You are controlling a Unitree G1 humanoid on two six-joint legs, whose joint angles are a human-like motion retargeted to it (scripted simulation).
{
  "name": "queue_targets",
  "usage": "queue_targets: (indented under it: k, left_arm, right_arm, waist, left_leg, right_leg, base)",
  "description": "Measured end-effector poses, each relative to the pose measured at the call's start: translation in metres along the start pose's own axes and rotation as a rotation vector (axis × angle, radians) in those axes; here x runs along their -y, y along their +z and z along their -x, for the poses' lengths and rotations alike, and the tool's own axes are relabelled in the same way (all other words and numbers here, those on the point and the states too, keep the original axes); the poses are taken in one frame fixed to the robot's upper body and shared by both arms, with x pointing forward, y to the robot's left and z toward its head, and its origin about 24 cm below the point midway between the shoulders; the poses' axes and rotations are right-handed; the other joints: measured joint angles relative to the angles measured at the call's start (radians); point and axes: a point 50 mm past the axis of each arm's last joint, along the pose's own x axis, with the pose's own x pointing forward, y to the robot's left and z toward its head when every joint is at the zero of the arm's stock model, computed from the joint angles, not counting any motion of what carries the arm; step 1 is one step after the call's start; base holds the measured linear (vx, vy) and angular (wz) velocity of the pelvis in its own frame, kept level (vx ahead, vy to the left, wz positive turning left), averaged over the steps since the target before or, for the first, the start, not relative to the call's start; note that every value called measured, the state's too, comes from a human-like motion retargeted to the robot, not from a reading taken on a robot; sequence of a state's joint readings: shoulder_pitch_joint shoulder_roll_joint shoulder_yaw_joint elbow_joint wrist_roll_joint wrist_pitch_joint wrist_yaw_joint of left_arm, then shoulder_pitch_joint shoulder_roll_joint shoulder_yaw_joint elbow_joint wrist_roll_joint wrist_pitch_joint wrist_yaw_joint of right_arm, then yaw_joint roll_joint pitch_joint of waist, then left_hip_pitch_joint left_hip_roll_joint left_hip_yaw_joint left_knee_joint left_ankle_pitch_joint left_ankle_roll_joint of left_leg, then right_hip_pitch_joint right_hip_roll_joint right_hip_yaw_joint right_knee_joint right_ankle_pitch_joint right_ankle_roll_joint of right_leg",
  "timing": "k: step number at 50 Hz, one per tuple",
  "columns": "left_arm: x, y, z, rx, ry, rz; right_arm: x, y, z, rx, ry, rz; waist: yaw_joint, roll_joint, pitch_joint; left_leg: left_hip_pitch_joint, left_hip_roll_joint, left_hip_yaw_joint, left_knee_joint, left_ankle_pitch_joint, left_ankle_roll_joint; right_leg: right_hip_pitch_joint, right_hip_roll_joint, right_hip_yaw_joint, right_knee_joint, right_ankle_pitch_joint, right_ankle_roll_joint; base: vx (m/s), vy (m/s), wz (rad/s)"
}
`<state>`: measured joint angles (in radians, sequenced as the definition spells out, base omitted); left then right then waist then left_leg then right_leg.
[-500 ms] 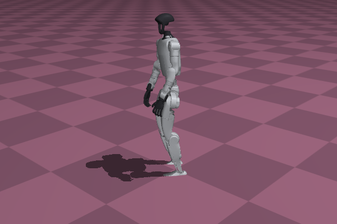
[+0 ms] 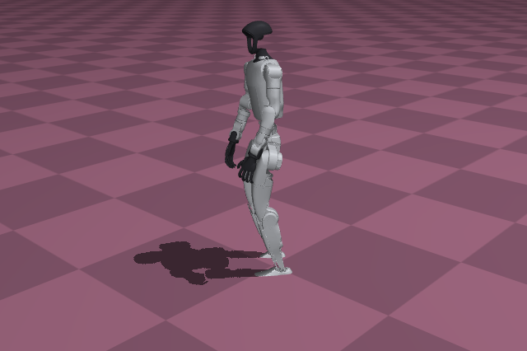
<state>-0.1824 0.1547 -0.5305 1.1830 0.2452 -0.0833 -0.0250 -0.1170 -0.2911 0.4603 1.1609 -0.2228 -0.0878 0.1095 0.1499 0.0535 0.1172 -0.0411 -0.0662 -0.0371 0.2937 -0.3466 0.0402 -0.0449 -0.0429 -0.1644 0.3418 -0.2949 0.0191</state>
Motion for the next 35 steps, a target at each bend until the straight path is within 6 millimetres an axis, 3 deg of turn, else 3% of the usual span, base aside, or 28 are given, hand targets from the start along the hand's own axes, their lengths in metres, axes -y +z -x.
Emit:
queue_targets:
  k: [35]
  left_arm:
    - [-0.022,0.003,-0.002,-0.023,0.041,0.117]
  right_arm:
    - [-0.015,-0.003,0.000,-0.007,0.043,-0.081]
  waist:
    - [-0.007,0.001,0.002]
  left_leg:
    - [-0.095,0.007,-0.072,0.139,-0.056,-0.031]
  right_leg:
    - [-0.018,0.016,-0.058,0.045,-0.040,-0.048]
  base:
    - [0.00,-0.01,0.06]
